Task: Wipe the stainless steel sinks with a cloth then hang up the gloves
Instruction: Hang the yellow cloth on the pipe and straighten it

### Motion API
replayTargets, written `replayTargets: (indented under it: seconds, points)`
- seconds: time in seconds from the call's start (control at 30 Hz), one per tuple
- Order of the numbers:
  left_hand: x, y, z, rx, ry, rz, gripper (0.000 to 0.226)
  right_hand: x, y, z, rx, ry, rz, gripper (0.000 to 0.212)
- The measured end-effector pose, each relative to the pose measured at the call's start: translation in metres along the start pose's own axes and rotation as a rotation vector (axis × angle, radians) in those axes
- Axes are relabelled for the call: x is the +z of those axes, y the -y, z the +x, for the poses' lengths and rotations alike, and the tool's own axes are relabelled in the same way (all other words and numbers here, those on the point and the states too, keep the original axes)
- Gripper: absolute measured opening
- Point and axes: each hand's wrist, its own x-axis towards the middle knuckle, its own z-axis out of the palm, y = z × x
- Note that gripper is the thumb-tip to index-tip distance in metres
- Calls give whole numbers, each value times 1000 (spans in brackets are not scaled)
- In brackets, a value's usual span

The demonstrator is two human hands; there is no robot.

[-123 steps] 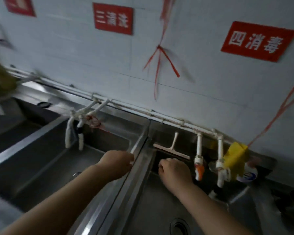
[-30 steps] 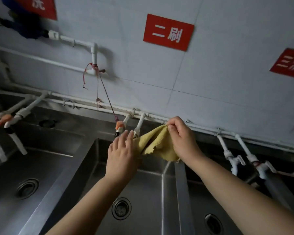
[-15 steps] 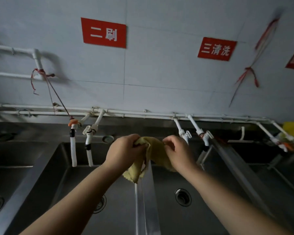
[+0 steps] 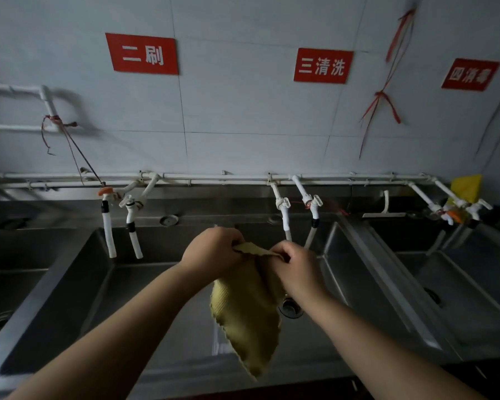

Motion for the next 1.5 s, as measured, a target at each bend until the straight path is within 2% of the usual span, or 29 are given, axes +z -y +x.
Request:
replayTargets:
  seconds: [0.17,0.3,0.47,0.57,0.8,0.87,0.97,1.13,1.2,1.33,1.4,1.5]
  points:
    - [7,-4,-16,-101,1,-38,4,-34,-2,-4,103,-85,-150,20]
    - [20,-24,-22,-125,-24,-70,14,-50,-3,-9,132,-130,-201,22]
    - [34,-57,-25,-105,-18,-192,13,-67,-10,-17,175,-163,-84,22]
    - [41,-76,-25,-77,5,-272,13,-77,-12,-21,197,-159,-74,11]
    - [61,-107,-22,-62,145,-434,16,-87,-18,-30,283,-198,158,32]
    - [63,-112,-22,-119,216,-579,15,-88,-20,-32,293,-206,173,33]
    - [63,-115,-24,-182,290,-747,24,-89,-24,-34,292,-183,233,33]
    - [61,-115,-25,-135,367,-949,27,-84,-28,-32,236,-222,217,29]
    - [62,-115,-26,-66,338,-882,32,-82,-28,-31,205,-230,196,28]
    - [62,-110,-22,-12,125,-615,33,-81,-27,-29,222,-174,275,31]
    - [56,-106,-20,1,86,-569,34,-85,-30,-27,148,-205,140,33]
    - [42,-99,-17,37,83,-481,36,-90,-35,-27,-35,-131,-48,56]
